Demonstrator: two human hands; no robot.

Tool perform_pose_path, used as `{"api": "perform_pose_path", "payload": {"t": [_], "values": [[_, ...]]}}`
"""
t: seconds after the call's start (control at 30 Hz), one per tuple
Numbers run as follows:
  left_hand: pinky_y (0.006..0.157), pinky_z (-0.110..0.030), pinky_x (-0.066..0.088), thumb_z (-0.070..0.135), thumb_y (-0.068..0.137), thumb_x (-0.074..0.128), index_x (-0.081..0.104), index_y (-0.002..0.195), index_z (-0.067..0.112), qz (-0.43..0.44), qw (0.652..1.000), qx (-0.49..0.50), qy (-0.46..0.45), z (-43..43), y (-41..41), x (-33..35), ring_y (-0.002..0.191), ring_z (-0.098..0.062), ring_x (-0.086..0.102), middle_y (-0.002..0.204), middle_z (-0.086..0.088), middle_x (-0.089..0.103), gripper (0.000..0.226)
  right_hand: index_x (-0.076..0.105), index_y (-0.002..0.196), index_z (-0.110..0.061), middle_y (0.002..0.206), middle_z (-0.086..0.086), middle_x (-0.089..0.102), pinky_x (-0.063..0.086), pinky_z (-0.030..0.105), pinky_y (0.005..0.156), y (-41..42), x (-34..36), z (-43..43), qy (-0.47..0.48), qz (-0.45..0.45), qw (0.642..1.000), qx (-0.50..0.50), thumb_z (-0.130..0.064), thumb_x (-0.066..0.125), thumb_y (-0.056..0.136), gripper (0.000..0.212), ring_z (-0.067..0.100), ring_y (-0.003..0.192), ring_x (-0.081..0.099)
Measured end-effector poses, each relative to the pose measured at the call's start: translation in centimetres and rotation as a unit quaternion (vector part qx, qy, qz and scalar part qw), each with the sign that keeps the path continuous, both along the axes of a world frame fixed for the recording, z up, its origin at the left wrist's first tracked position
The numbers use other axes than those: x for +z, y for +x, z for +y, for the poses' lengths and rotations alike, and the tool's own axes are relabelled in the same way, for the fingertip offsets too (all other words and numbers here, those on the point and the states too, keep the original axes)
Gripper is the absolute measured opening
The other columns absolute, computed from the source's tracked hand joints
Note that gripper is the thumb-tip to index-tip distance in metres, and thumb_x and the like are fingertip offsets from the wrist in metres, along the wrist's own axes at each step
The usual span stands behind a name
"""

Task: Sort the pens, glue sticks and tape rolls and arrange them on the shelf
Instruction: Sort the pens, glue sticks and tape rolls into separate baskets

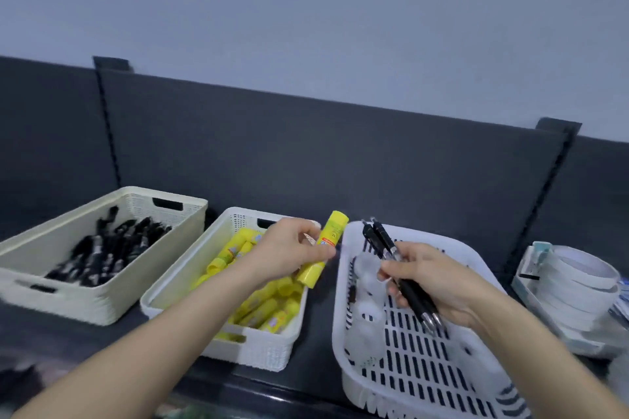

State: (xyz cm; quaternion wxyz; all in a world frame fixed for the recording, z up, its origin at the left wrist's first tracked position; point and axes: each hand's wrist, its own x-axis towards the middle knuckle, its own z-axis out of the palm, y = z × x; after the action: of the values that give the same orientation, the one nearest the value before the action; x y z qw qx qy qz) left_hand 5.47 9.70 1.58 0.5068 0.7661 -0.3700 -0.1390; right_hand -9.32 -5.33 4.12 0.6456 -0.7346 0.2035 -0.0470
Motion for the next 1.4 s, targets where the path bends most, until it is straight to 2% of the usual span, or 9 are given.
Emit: {"api": "perform_pose_path", "payload": {"t": [0.33,0.47,0.6,0.7,0.77,0.87,1.0,1.17,1.4], "values": [[0.054,-0.028,0.026,0.03,0.088,0.059,0.056,0.063,0.014,-0.134,0.97,0.1,0.174,10.1,8.3,-1.0,0.061,-0.016,0.039,0.062,-0.006,0.042,0.03,0.048,0.077,-0.008,0.069,0.009,0.052,0.038,0.022,0.039,9.7,-0.2,8.0,-0.028,-0.033,0.996,0.077,0.003,0.049,0.089,0.017,0.012,0.047,0.049],[0.074,-0.028,0.042,0.023,0.091,0.053,0.065,0.094,0.009,-0.206,0.946,0.156,0.196,15.6,13.3,-0.6,0.089,-0.023,0.059,0.093,-0.007,0.066,0.018,0.048,0.083,-0.007,0.069,0.007,0.051,0.041,0.02,0.038,15.2,-0.5,12.3,-0.055,-0.025,0.995,0.076,0.002,0.049,0.09,0.012,0.012,0.048,0.05],[0.077,-0.036,0.049,0.022,0.09,0.048,0.057,0.087,0.01,-0.262,0.901,0.191,0.287,21.1,17.9,-2.1,0.094,-0.031,0.061,0.095,-0.012,0.066,0.015,0.045,0.085,-0.008,0.066,0.007,0.046,0.042,0.02,0.038,20.9,-1.4,17.4,-0.066,-0.008,0.993,0.093,0.002,0.048,0.091,0.012,0.012,0.047,0.049],[0.081,-0.035,0.049,0.024,0.092,0.047,0.06,0.108,0.012,-0.279,0.882,0.193,0.328,23.7,19.4,-3.2,0.102,-0.028,0.059,0.107,-0.009,0.064,0.024,0.044,0.078,-0.01,0.066,0.007,0.044,0.045,0.02,0.038,24.8,-2.3,20.9,-0.061,0.01,0.994,0.092,0.003,0.047,0.091,0.018,0.014,0.051,0.047],[0.086,-0.034,0.047,0.027,0.093,0.045,0.058,0.114,0.015,-0.306,0.864,0.192,0.35,24.7,20.0,-3.7,0.109,-0.026,0.054,0.114,-0.007,0.06,0.028,0.049,0.087,-0.004,0.076,0.011,0.051,0.052,0.027,0.055,27.2,-3.2,22.6,-0.08,0.013,0.994,0.07,-0.001,0.05,0.089,0.004,0.021,0.064,0.054],[0.087,-0.033,0.044,0.029,0.094,0.043,0.055,0.117,0.016,-0.332,0.847,0.188,0.37,25.6,20.6,-4.2,0.112,-0.026,0.051,0.116,-0.006,0.058,0.029,0.048,0.118,-0.004,0.117,0.012,0.056,0.046,0.037,0.095,28.6,-3.9,23.8,-0.175,0.039,0.98,0.08,-0.017,0.056,0.088,0.033,0.027,0.108,0.055],[0.088,-0.033,0.044,0.03,0.094,0.042,0.055,0.119,0.016,-0.335,0.848,0.183,0.368,25.5,21.2,-4.2,0.114,-0.025,0.05,0.119,-0.004,0.057,0.031,0.04,0.133,-0.002,0.137,0.013,0.046,0.035,0.035,0.106,27.8,-3.7,22.8,-0.232,0.046,0.969,0.066,-0.02,0.052,0.092,0.046,0.027,0.125,0.045],[0.092,-0.031,0.043,0.03,0.094,0.044,0.055,0.122,0.016,-0.349,0.869,0.136,0.324,22.2,20.5,-3.2,0.114,-0.025,0.051,0.119,-0.006,0.058,0.033,0.056,0.116,0.005,0.11,0.015,0.062,0.042,0.039,0.095,24.0,-2.8,18.8,-0.315,0.037,0.948,0.034,-0.017,0.055,0.09,0.034,0.032,0.11,0.056],[0.092,-0.034,0.044,0.027,0.094,0.043,0.056,0.12,0.017,-0.372,0.887,0.066,0.265,13.1,16.3,-2.2,0.115,-0.026,0.051,0.117,-0.006,0.058,0.031,0.049,0.131,-0.012,0.131,0.007,0.054,0.04,0.026,0.094,15.7,-2.5,11.5,-0.446,0.068,0.892,-0.015,-0.023,0.05,0.092,0.04,0.022,0.118,0.052]]}}
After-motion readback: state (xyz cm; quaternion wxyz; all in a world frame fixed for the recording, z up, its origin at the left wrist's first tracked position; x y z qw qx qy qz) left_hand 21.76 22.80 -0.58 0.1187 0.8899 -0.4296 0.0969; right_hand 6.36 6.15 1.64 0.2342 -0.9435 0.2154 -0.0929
